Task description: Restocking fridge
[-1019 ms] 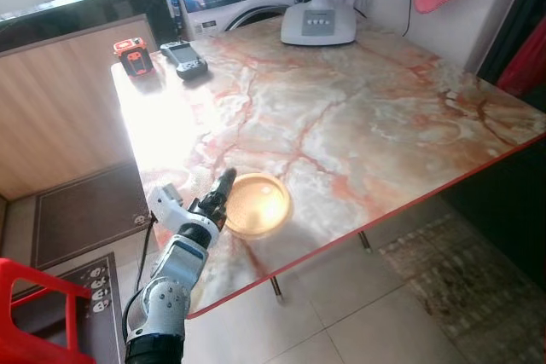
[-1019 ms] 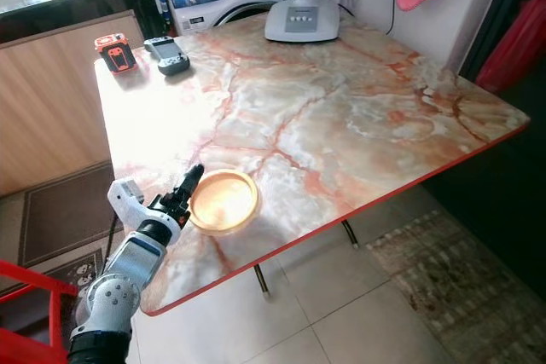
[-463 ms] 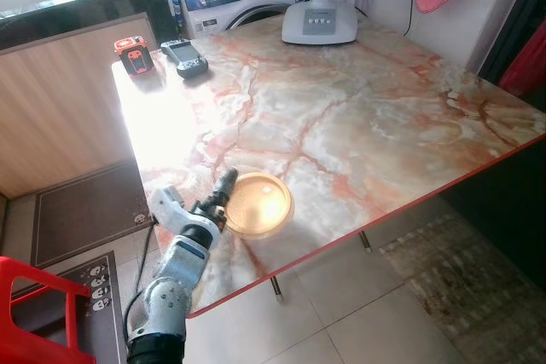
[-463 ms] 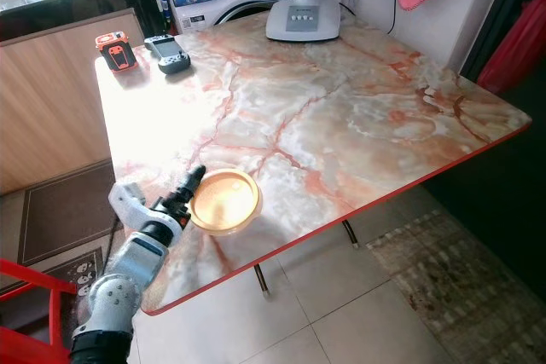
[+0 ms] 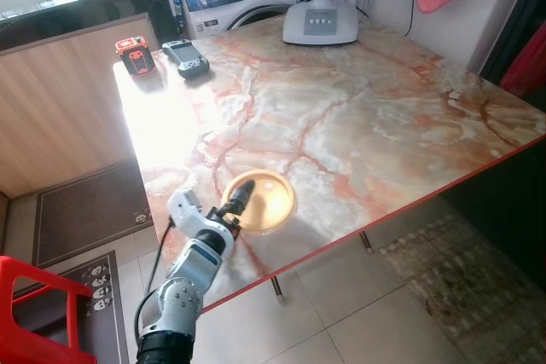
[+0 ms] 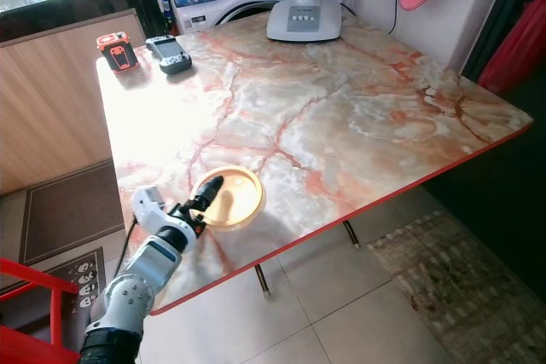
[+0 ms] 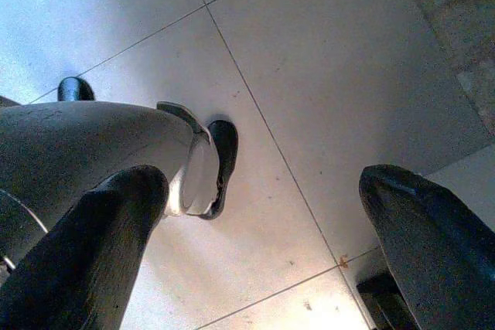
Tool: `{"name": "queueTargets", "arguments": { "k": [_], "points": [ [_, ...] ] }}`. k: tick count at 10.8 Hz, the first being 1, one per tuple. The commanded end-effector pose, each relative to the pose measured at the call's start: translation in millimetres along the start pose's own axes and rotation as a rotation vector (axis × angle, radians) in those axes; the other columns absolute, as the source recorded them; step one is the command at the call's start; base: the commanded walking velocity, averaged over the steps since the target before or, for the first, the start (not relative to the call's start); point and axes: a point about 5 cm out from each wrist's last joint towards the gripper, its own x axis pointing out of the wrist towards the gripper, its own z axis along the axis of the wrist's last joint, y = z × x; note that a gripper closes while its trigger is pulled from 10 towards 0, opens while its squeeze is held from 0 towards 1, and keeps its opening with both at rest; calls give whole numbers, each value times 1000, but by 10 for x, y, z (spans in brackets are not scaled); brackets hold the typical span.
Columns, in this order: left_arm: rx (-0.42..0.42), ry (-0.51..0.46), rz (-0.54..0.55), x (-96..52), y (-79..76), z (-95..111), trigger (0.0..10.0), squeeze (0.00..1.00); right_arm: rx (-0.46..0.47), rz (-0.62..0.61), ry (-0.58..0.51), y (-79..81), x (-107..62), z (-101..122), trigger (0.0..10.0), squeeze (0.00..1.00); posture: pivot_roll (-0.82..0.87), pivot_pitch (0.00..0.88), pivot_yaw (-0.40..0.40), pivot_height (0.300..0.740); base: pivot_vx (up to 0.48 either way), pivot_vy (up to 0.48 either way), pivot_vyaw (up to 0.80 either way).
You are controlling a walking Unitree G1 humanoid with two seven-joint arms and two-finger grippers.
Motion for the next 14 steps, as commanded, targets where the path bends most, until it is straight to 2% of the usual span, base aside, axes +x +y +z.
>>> {"name": "queueTargets", "arguments": {
  "k": [1,2,7,9,11,14],
  "points": [
    [-31,68,-8,33,-67,-217,10000,0,7,-1,10,15,-8,-48,10000,0,42,58,57,740,0,0,0],
    [-24,72,-15,44,-77,-218,0,0,7,-2,11,17,-7,-49,10000,0,43,59,58,740,0,0,0],
    [-4,54,-21,54,-81,-173,0,0,8,0,12,22,-6,-50,10000,0,49,71,56,740,0,0,0],
    [15,21,-18,78,-77,-90,0,0,9,2,11,25,-3,-47,10000,0,51,72,55,740,0,0,0],
    [24,-30,-37,98,-113,24,0,0,8,1,11,24,-3,-45,10000,0,52,71,55,740,0,0,0],
    [43,-60,-75,103,-184,76,0,0,10,1,10,16,-8,-48,10000,0,50,72,53,740,0,0,0]
  ]
}}
